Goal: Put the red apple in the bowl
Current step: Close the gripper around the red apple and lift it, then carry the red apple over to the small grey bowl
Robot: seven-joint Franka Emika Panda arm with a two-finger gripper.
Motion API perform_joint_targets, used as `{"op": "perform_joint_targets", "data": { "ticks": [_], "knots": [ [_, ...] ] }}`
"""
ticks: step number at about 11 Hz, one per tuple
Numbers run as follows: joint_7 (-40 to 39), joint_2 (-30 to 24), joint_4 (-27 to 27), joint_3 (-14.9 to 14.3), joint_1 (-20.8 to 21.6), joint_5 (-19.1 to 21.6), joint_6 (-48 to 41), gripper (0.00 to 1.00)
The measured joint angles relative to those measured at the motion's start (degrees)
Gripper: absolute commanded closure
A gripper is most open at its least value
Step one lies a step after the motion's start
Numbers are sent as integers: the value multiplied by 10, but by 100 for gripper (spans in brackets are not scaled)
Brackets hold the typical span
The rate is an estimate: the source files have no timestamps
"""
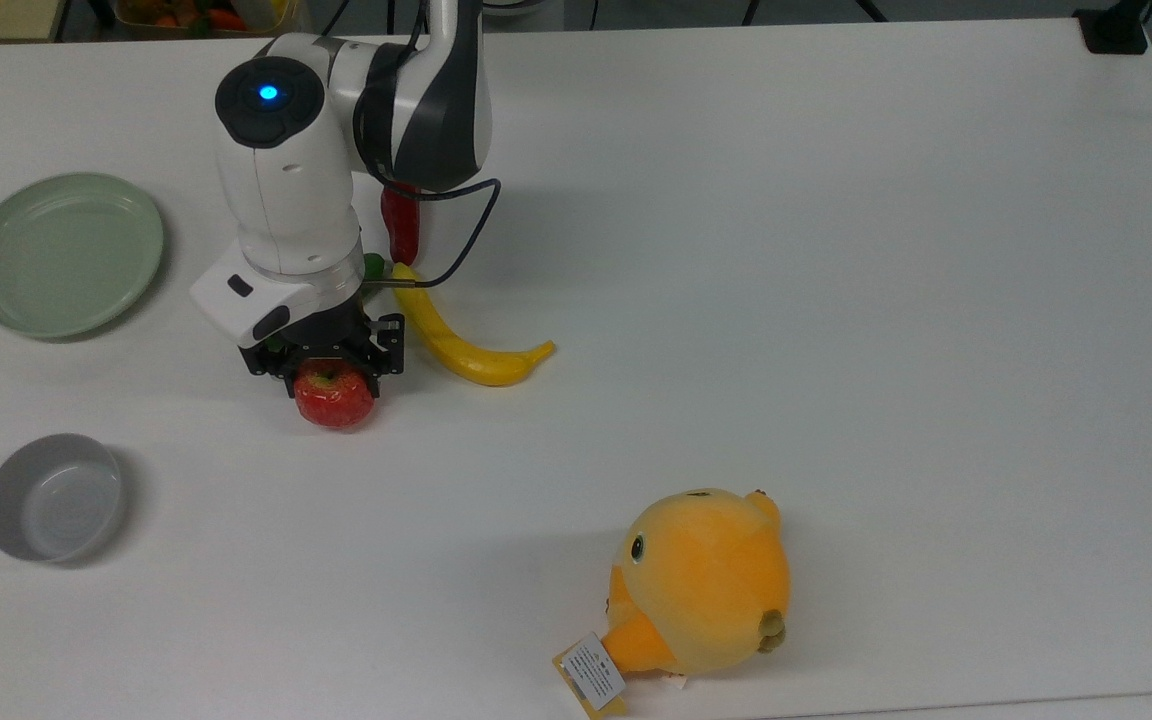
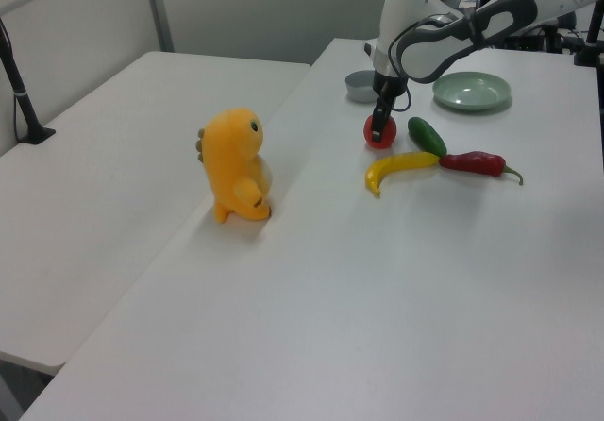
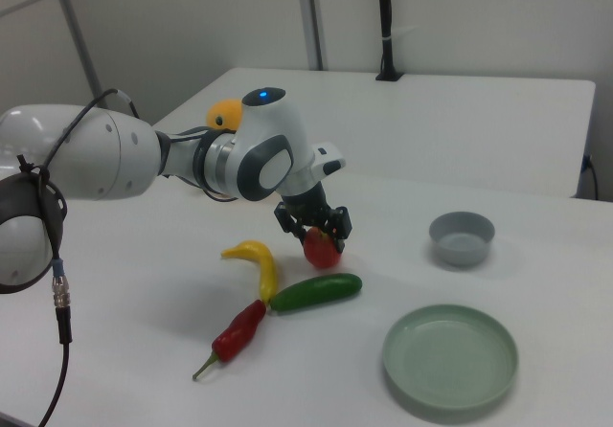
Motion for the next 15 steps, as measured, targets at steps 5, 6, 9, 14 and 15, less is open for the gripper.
{"op": "perform_joint_targets", "data": {
  "ticks": [5,6,9,14,15],
  "knots": [
    [0,-1,1,0,0,0,0,58],
    [0,-4,1,0,-2,0,0,58],
    [0,-19,8,0,-13,0,0,58],
    [0,-59,67,-1,-46,6,-47,57],
    [0,-61,80,-1,-53,9,-50,57]
  ]
}}
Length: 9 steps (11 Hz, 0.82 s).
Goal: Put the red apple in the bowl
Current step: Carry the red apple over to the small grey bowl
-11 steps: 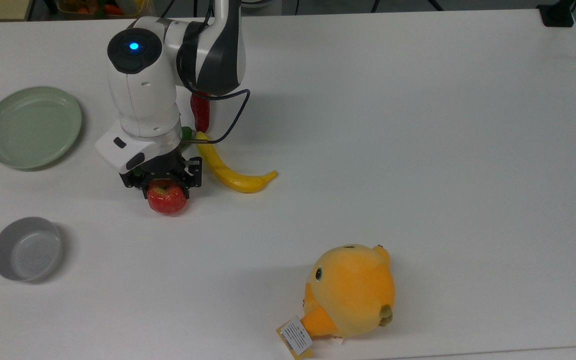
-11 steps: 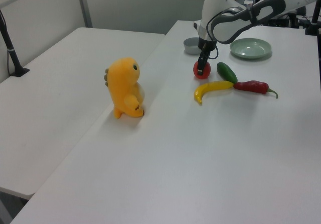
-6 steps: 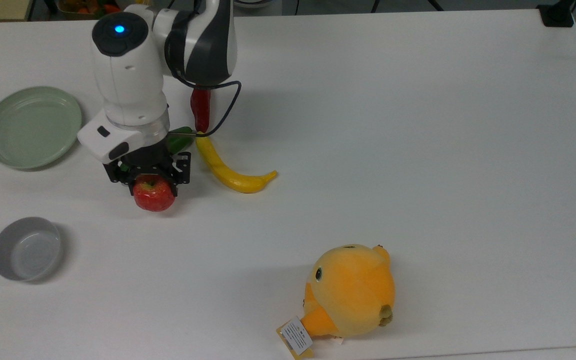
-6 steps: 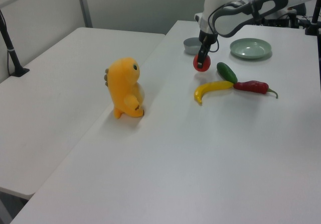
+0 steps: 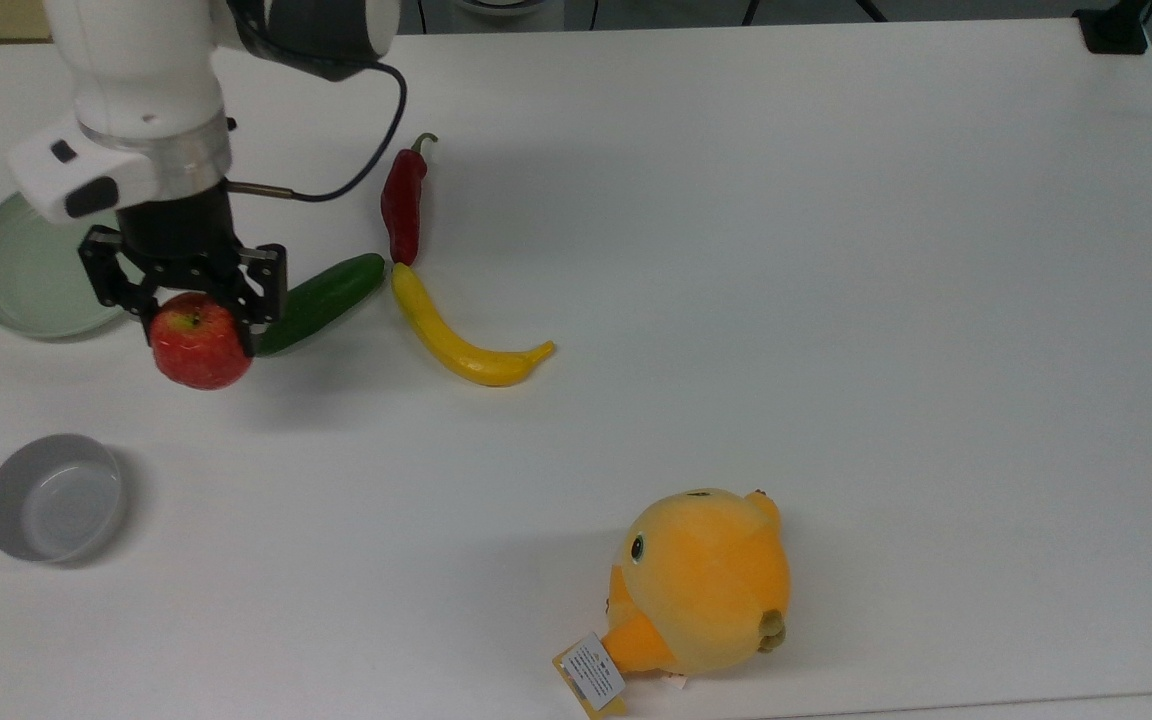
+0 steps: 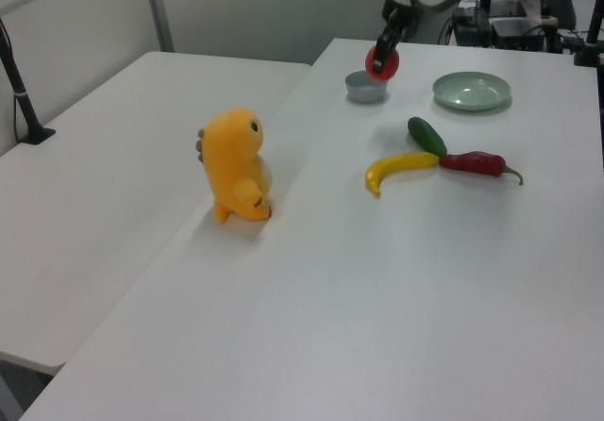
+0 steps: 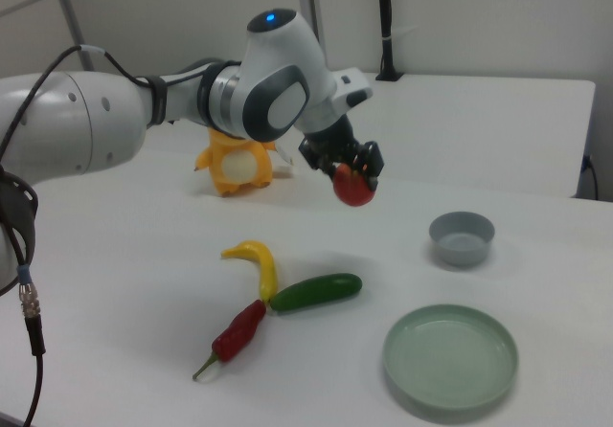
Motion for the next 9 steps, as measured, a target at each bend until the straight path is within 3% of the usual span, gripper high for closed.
{"op": "perform_joint_targets", "data": {
  "ticks": [5,9],
  "knots": [
    [0,5,31,-3,-32,2,8,57],
    [0,52,38,-3,-70,3,133,57]
  ]
}}
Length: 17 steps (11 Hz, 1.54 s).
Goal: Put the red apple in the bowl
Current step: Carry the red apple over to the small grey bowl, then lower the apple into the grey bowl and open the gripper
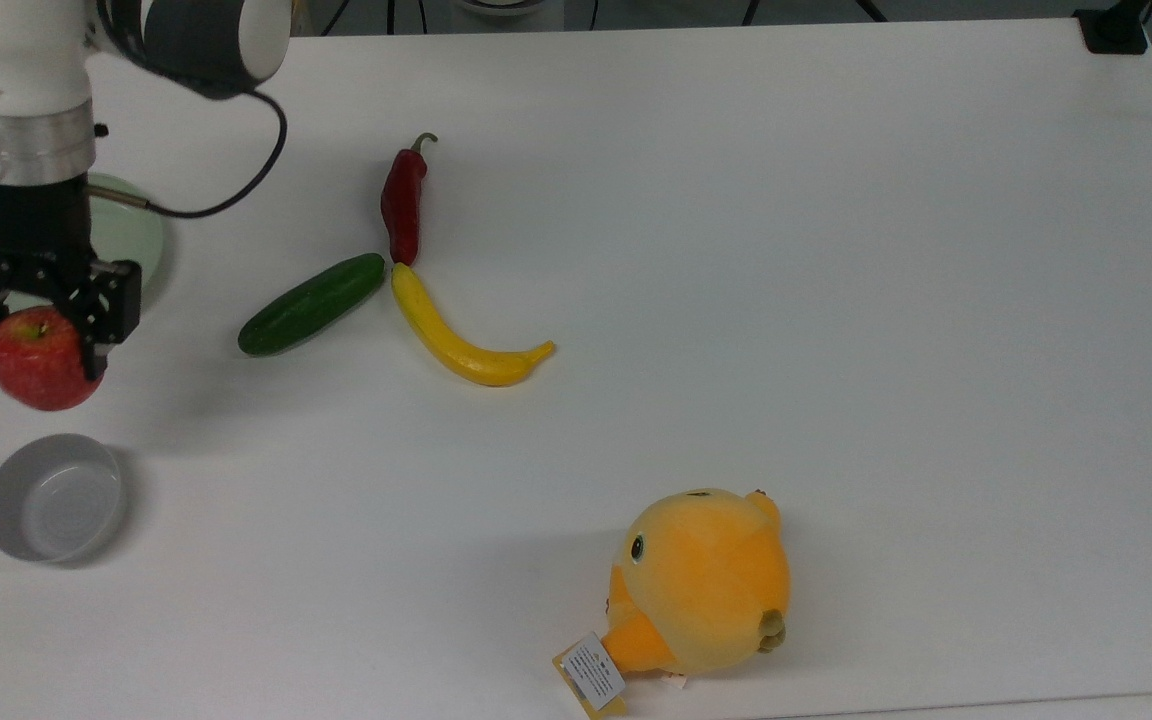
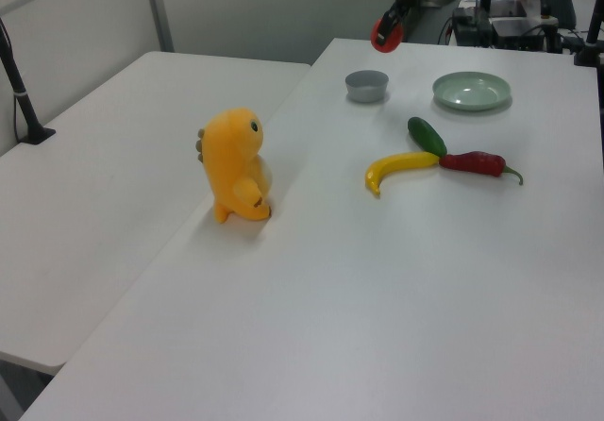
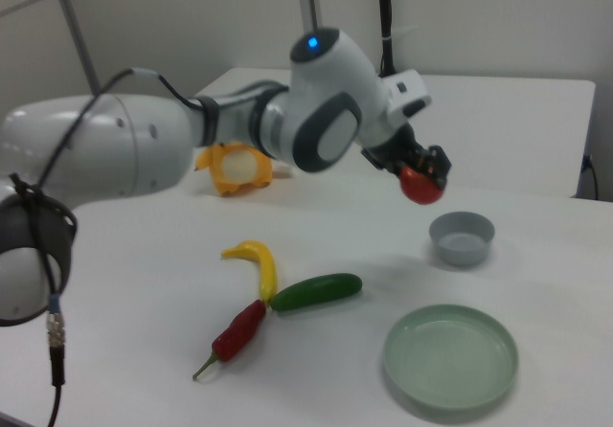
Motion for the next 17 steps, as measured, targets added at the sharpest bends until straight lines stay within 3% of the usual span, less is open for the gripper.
{"op": "perform_joint_targets", "data": {
  "ticks": [3,6,9,11,15,17],
  "knots": [
    [0,64,22,0,-15,0,87,56],
    [0,125,64,0,-20,0,120,54],
    [0,152,76,1,-20,0,129,51],
    [0,165,77,2,-19,0,153,43],
    [0,177,77,3,-19,0,159,0],
    [0,178,77,3,-18,0,160,0]
  ]
}}
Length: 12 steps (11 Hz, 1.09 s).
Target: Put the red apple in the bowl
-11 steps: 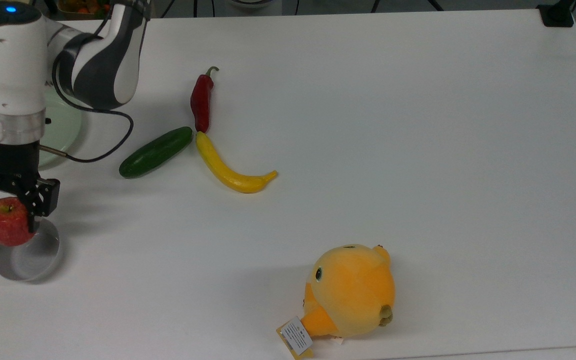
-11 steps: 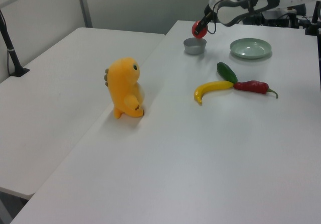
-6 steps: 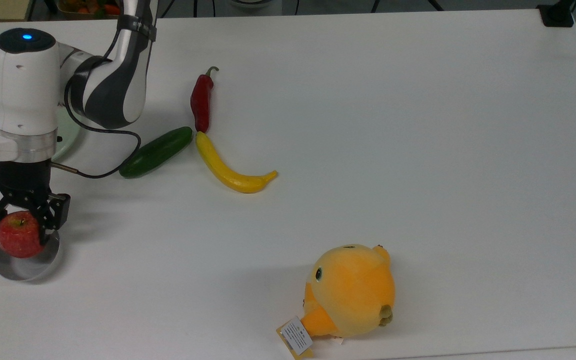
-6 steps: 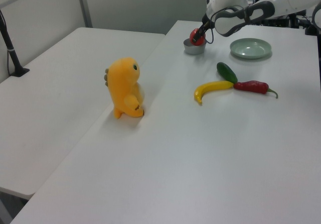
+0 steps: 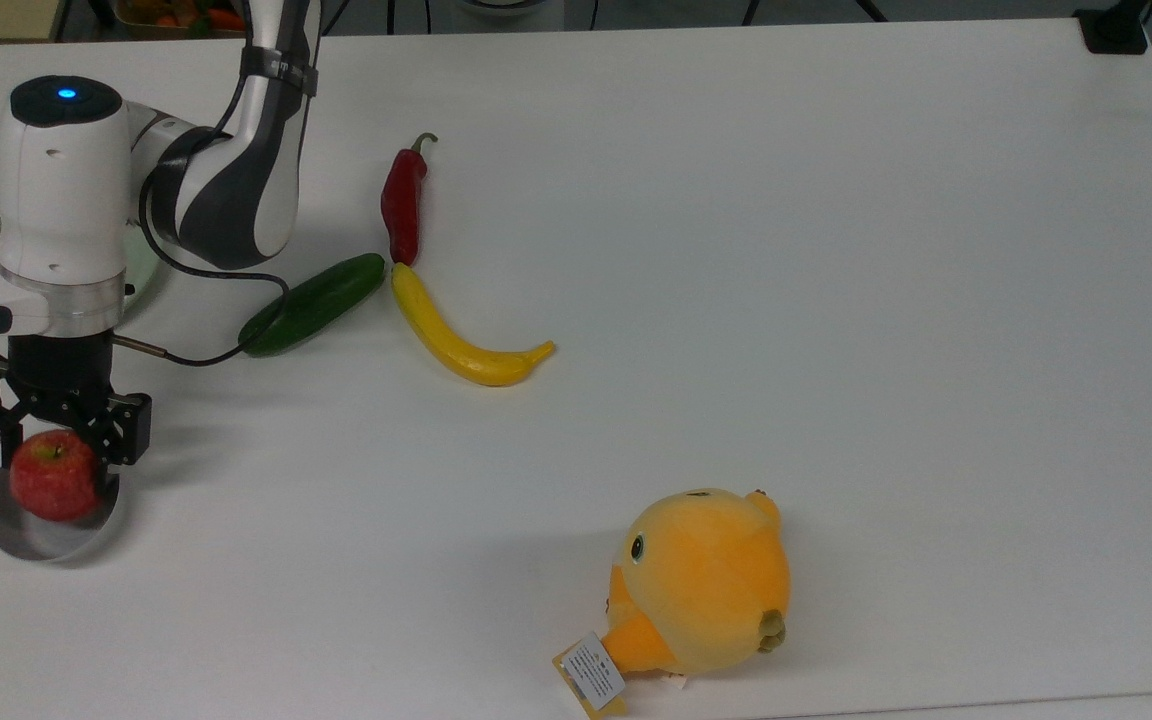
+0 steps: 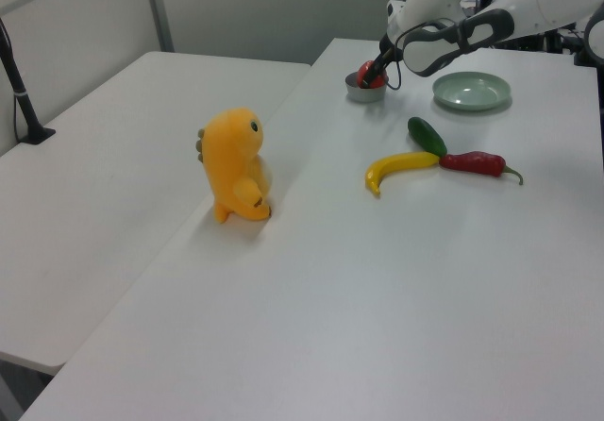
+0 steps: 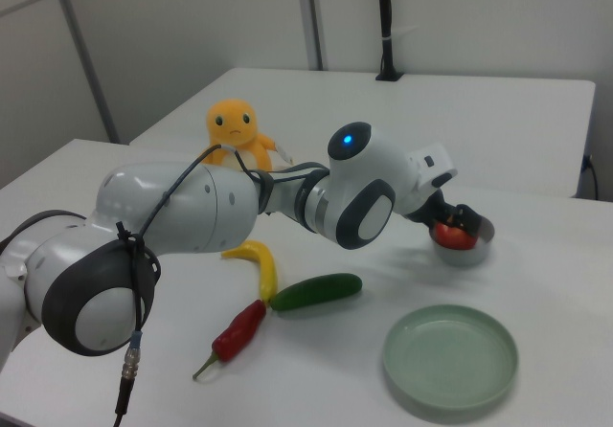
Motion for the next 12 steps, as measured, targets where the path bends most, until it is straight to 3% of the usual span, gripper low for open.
{"op": "perform_joint_targets", "data": {
  "ticks": [7,10,12],
  "knots": [
    [0,-9,14,0,-1,0,14,0],
    [0,-71,5,0,-3,4,-9,0],
    [0,-144,-1,0,-2,11,-141,0]
  ]
}}
